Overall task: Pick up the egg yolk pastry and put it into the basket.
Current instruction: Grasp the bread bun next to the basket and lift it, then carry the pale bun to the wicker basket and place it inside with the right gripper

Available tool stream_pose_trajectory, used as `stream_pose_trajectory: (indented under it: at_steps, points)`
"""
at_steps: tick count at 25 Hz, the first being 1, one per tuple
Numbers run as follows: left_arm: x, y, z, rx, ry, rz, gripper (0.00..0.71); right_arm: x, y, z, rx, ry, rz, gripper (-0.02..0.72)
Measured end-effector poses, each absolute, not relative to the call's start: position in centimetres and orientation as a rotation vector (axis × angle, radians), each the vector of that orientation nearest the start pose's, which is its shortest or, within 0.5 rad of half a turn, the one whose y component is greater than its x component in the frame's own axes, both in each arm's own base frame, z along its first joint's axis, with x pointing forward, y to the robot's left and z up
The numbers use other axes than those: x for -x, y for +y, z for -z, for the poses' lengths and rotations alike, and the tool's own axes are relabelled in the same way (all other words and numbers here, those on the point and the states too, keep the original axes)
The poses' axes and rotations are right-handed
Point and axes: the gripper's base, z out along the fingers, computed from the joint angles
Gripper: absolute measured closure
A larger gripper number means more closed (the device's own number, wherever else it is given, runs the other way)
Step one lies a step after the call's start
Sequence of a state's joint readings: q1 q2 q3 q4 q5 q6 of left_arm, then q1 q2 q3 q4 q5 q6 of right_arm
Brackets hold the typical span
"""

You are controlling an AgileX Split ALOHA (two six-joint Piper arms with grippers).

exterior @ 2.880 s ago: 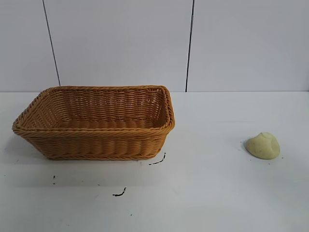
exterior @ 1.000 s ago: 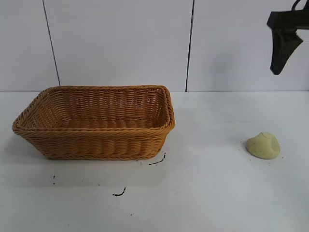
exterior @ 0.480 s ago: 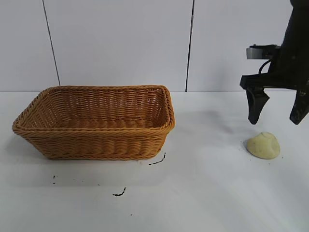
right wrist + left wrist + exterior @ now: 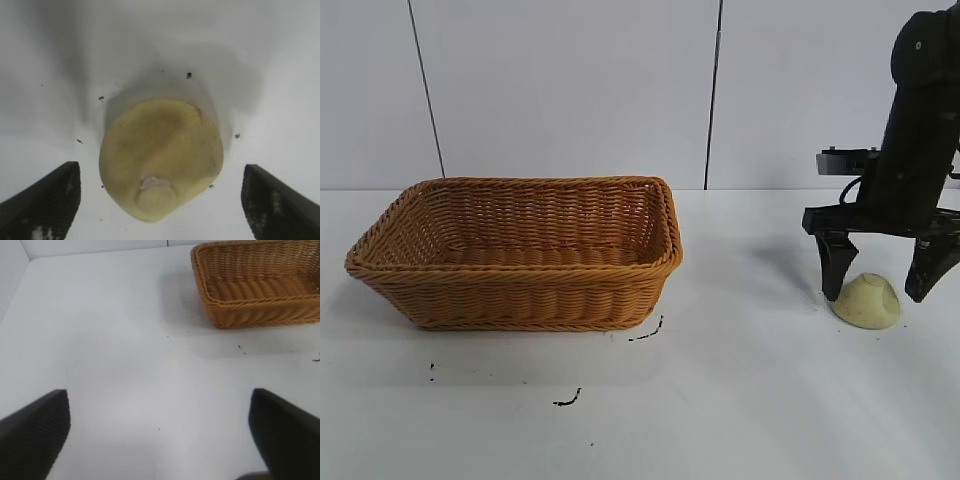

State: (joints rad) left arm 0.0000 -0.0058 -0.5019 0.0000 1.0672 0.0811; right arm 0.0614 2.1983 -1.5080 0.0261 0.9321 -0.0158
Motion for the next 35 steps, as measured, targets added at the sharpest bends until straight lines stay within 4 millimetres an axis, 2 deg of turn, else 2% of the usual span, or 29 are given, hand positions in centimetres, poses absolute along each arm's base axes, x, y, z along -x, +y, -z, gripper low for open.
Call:
stream_pose_trajectory:
  at_steps: [7,15,17,22,26,30,35]
  points:
    - [0.6,0.0,-27.7,-0.083,2.042,-0.051,0.014,-42.0,2.8,-11.2,0.096,3.095,-0.034,0.078]
    - [0.6,0.0,-27.7,-0.083,2.042,-0.051,0.014,-41.9,2.7,-10.4,0.097,3.111,-0.031,0.113]
    - [0.6,0.0,-27.7,-0.083,2.042,-0.051,0.014,-42.0,2.7,-10.4,0.1,3.108,-0.025,0.173]
    - [0.6,0.0,-27.7,-0.083,2.042,-0.051,0.014,-41.9,2.7,-10.4,0.101,3.111,-0.02,0.435]
    - [0.6,0.0,-27.7,-0.083,2.042,-0.051,0.014,-41.9,2.7,-10.6,0.105,3.114,-0.016,0.482]
    - [0.6,0.0,-27.7,-0.083,2.042,-0.051,0.014,-42.0,2.6,-12.7,0.108,3.091,-0.012,0.491]
    - [0.6,0.0,-27.7,-0.083,2.042,-0.051,0.014,-42.5,2.6,-18.7,0.111,2.991,-0.005,0.491]
